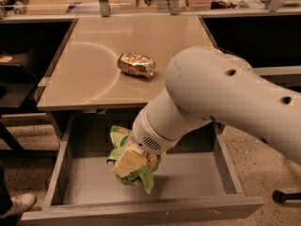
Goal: Place green rice chip bag into top drawer
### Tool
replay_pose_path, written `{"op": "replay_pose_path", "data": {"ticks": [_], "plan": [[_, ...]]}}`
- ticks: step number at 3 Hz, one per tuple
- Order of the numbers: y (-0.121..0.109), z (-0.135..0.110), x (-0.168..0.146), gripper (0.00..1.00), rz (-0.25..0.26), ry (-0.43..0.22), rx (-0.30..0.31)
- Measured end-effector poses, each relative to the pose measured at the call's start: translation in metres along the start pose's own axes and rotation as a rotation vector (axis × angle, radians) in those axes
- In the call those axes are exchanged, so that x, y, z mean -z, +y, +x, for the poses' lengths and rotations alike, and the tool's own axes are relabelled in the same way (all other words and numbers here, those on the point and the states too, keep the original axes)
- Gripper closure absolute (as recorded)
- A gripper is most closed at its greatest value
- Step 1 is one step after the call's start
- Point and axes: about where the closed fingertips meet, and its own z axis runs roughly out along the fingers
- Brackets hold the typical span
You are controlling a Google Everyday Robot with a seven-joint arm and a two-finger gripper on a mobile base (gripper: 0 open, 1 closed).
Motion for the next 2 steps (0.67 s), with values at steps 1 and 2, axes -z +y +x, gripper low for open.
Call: {"op": "replay_pose_path", "data": {"ticks": [1,2], "plan": [[-0.016,0.005,-0.033,1.00,-0.018,-0.022,0.010],[-0.028,0.010,-0.069,1.00,-0.041,-0.047,0.013]]}}
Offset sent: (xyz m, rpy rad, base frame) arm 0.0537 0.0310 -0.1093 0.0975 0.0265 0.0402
